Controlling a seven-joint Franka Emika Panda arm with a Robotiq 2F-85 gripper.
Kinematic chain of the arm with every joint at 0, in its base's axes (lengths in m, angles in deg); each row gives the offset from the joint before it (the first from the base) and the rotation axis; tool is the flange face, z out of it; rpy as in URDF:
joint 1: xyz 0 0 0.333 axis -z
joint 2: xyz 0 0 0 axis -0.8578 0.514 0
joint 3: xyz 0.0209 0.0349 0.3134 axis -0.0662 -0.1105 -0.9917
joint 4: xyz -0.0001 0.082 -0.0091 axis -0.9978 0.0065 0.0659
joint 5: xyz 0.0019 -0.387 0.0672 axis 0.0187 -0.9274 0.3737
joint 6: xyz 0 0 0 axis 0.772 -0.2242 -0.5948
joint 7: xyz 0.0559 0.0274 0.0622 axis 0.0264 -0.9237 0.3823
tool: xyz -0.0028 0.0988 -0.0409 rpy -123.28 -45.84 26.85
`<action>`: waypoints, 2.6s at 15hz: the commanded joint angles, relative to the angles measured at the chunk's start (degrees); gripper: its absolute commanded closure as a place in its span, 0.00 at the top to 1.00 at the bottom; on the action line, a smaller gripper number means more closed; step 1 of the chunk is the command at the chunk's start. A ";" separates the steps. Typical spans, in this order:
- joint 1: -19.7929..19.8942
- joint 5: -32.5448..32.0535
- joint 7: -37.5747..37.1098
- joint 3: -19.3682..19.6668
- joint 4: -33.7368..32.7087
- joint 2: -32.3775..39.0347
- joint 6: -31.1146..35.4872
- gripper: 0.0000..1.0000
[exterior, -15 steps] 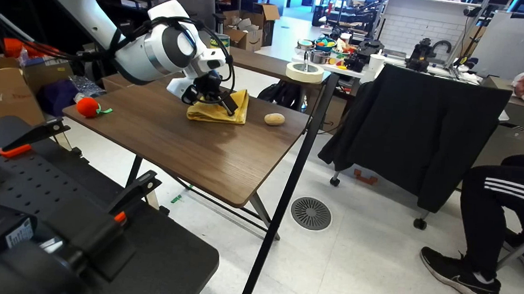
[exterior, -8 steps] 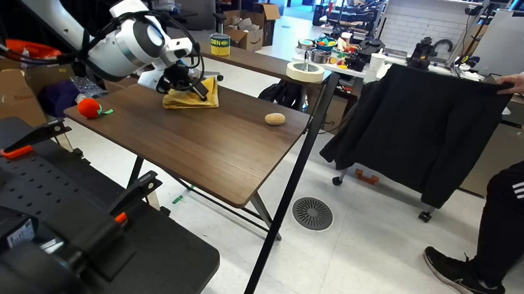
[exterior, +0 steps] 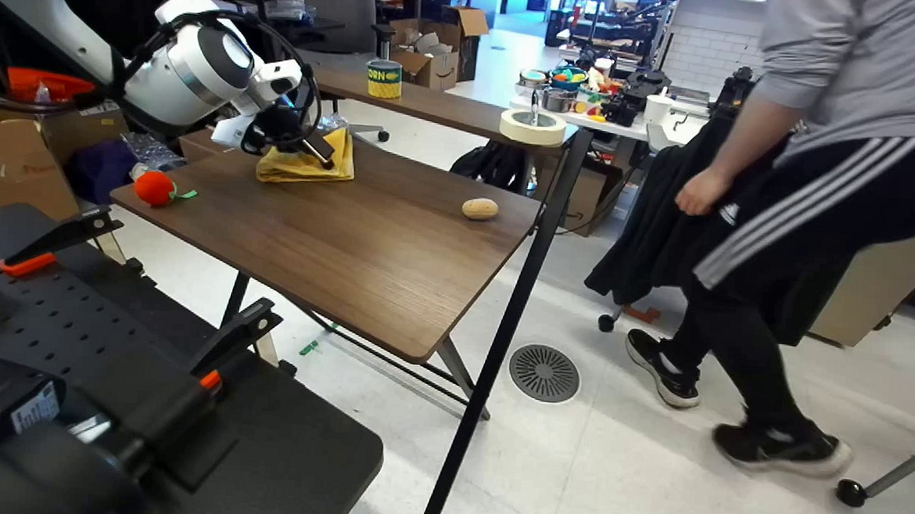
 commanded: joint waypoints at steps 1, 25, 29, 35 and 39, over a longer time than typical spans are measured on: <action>-0.09 -1.38 -5.81 3.26 6.66 1.53 -1.05 1.00; 10.16 -2.32 -15.44 6.36 17.88 -2.23 -9.84 1.00; 13.53 -3.79 -16.81 6.52 18.73 -1.67 -11.14 1.00; 12.30 -11.41 -11.26 4.98 24.79 -7.95 -6.13 1.00; 12.45 -12.63 -12.00 6.60 23.07 -9.72 -5.12 1.00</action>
